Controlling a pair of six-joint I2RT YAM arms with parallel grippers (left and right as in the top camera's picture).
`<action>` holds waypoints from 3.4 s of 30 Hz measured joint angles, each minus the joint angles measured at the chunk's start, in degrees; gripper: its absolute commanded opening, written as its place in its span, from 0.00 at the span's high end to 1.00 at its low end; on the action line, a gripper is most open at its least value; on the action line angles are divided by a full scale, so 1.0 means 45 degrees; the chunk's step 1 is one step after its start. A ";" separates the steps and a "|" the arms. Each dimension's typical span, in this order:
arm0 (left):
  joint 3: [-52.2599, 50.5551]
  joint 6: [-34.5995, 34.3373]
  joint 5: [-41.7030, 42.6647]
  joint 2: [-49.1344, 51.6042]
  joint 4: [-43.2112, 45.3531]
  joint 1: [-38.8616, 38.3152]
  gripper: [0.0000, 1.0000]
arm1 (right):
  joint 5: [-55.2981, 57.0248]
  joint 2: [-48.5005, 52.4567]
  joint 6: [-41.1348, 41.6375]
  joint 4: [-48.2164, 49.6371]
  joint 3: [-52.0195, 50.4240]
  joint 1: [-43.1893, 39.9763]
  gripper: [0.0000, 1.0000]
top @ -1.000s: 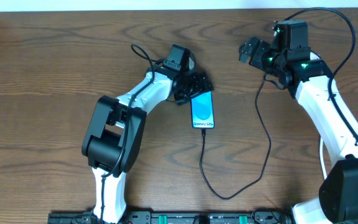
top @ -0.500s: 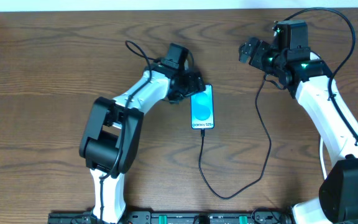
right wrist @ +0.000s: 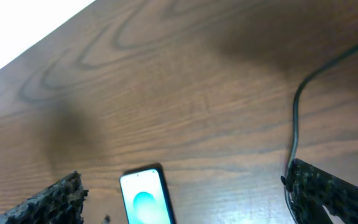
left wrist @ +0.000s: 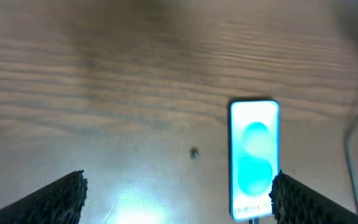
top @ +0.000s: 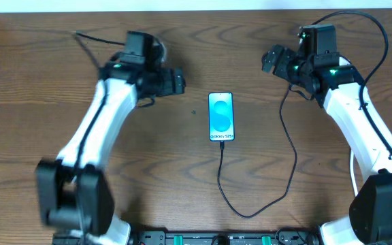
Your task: Plug charger to phone and switch on socket
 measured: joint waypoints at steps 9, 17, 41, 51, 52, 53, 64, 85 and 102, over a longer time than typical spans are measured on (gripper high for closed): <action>0.0000 0.0656 -0.0019 -0.3065 -0.2618 0.0709 0.06 | 0.0010 0.0000 -0.0005 -0.0306 0.0000 0.0000 0.01; -0.0005 0.0709 -0.0015 -0.5081 -0.4323 0.0724 0.06 | 0.0005 0.0000 -0.0005 -0.0529 -0.0005 0.0000 0.01; -0.0005 0.0709 -0.0015 -0.8310 -0.4362 0.0724 0.06 | 0.0010 0.0000 -0.0563 -0.0534 0.0000 0.0000 0.01; -0.0005 0.0709 -0.0010 -0.8310 -0.4371 0.0719 0.06 | -0.1375 0.0024 -0.2875 -0.1506 0.0947 -0.0840 0.01; -0.0005 0.0709 -0.0010 -0.8310 -0.4371 0.0719 0.05 | -0.1744 0.0024 -0.3143 -0.1846 0.1302 -0.1137 0.01; -0.0005 0.0709 -0.0010 -0.8310 -0.4381 0.0719 0.05 | -0.2098 0.0024 -0.3410 -0.2210 0.1681 -0.1462 0.01; -0.0005 0.0709 -0.0015 -0.8301 -0.4401 0.0724 0.05 | -0.4551 0.0019 -0.6790 -0.6329 0.5037 -0.6547 0.01; -0.0005 0.0709 -0.0015 -0.8296 -0.4401 0.0719 0.05 | -0.5168 0.4206 -1.1361 -0.6606 0.5071 -0.8956 0.01; -0.0005 0.0709 -0.0015 -0.8296 -0.4401 0.0724 0.05 | -0.5848 0.6688 -1.1443 -0.5911 0.5071 -0.8208 0.01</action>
